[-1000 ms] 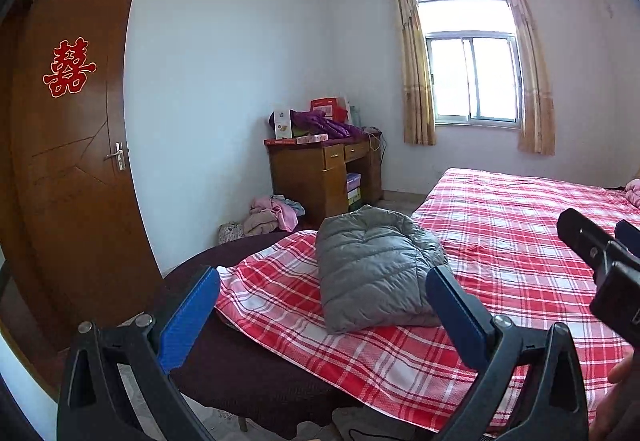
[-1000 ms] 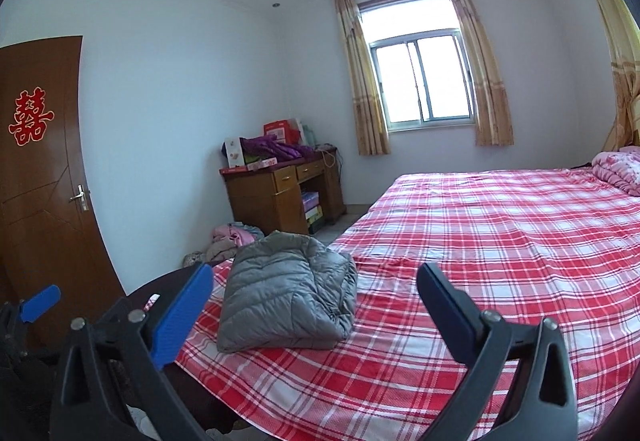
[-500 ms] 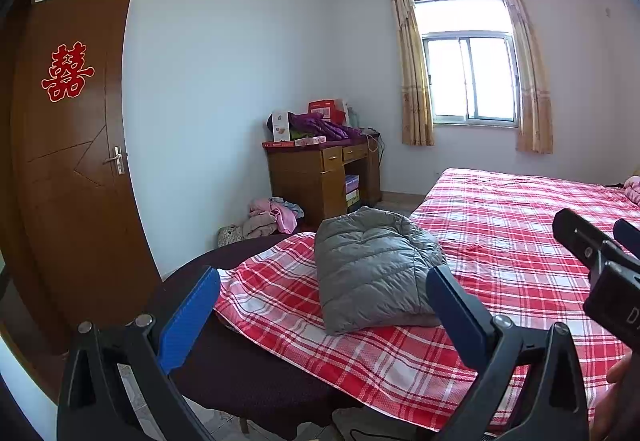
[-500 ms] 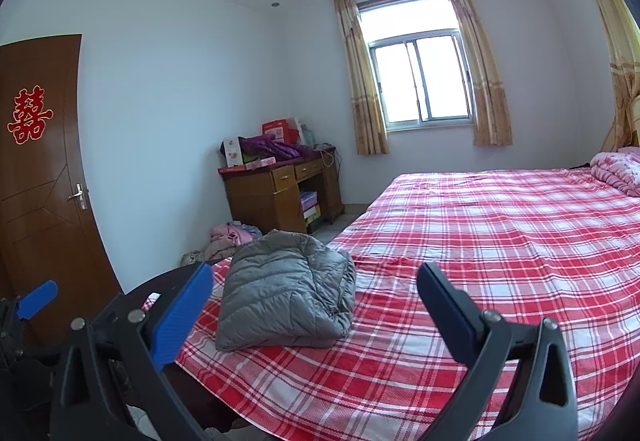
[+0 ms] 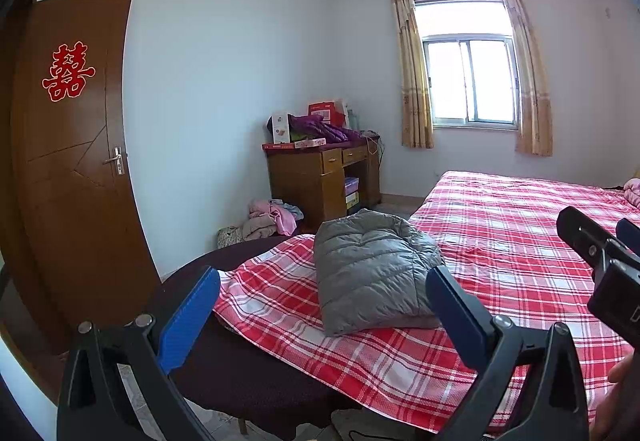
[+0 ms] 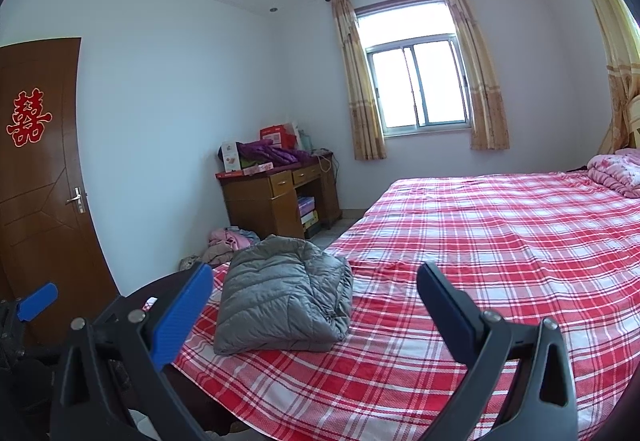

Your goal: Fold large clothes

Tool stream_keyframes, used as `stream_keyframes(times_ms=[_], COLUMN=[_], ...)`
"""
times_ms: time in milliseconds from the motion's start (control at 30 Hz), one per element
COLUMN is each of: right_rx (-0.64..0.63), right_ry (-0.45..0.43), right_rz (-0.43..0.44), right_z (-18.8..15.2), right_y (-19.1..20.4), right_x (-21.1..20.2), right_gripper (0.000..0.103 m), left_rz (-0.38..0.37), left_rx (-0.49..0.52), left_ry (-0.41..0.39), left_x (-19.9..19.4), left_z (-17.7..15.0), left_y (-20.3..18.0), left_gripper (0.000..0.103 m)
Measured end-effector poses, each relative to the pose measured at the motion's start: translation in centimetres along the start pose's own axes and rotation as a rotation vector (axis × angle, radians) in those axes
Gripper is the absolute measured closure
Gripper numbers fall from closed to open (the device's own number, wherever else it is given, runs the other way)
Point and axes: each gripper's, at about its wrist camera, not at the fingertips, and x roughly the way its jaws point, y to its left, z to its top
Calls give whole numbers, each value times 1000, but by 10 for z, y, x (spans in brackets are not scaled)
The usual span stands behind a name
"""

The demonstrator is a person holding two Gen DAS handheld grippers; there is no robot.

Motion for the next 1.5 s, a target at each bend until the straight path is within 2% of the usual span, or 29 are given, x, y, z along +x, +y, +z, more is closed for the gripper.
stream_keyframes(times_ms=[900, 1067, 1233, 1400, 1500], right_rx=[-17, -22, -29, -33, -33], right_ry=[26, 37, 51, 58, 58], right_rz=[-36, -45, -56, -61, -59], right_z=[0, 0, 0, -1, -1], right_y=[5, 5, 6, 7, 7], right_x=[2, 4, 6, 7, 7], right_gripper=[0, 0, 0, 0, 0], left_rz=[1, -36, -37, -107, -108], left_rx=[3, -18, -14, -31, -23], left_ry=[6, 38, 36, 35, 32], left_x=[7, 13, 13, 13, 12], left_z=[-2, -3, -3, -4, -4], left_y=[2, 2, 2, 3, 0], left_gripper=[1, 1, 1, 1, 1])
